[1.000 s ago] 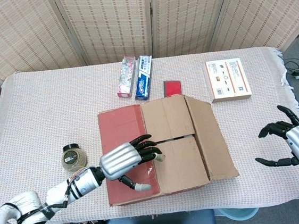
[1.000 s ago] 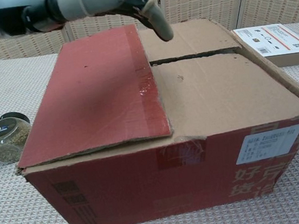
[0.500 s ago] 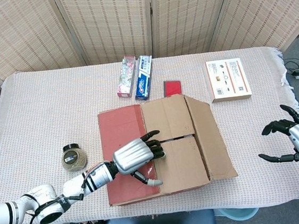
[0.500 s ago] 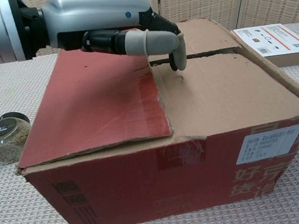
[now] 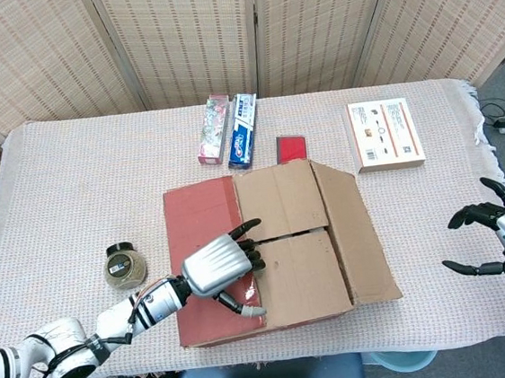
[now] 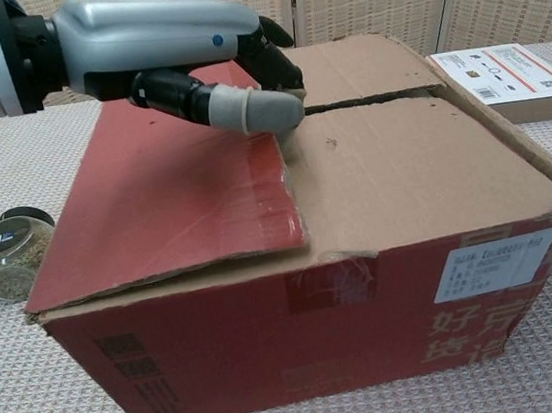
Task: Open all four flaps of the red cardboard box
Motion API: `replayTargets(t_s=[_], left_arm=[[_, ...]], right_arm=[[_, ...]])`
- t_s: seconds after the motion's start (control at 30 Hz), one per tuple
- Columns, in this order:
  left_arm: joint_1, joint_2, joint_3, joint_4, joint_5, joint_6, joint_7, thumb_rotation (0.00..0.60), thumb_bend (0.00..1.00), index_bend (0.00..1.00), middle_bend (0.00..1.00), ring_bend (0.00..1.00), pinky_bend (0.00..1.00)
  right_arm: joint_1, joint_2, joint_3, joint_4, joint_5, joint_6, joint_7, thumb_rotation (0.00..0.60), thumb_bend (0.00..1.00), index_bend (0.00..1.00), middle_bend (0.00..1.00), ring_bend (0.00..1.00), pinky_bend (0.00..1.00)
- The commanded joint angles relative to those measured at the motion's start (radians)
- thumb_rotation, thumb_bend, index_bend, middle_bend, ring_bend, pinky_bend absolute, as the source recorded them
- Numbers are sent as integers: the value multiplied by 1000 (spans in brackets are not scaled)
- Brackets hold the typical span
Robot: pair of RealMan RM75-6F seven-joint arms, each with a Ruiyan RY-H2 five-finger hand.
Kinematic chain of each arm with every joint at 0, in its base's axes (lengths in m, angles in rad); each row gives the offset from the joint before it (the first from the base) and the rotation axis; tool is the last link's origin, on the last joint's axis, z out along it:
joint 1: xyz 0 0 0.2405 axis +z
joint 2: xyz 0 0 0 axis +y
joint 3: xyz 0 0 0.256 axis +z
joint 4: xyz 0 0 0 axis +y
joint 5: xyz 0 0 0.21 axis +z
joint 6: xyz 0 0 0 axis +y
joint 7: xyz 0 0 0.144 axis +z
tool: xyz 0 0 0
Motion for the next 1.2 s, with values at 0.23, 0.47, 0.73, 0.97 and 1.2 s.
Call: replayTargets(t_s=[0.23,0.47,0.73,0.97,1.2], left_arm=[[55,159,6,-121,35,84,-27,0,168,543,575,428,0],[116,294,10,-179,83,170,-120,0,169,543,575,420,0],[191,392,15,-189,112,271,-204,0,169,543,575,420,0],[271,458,18,-163,110,367,-257,0,170,543,575,411,0],[343,489,38,-115,78,405,-284,0,171,543,575,406,0]], right_arm=[[-10,2,8,3,1,20,11,366,140,442,495,439,48],[-10,8,16,-7,-3,24,6,366,141,442,495,440,48],[-8,18,22,-30,-7,25,-10,366,140,442,495,440,48],[-10,33,30,-51,-4,29,-24,365,141,442,495,440,48],[-3,42,39,-69,-1,19,-39,365,141,442,495,435,47]])
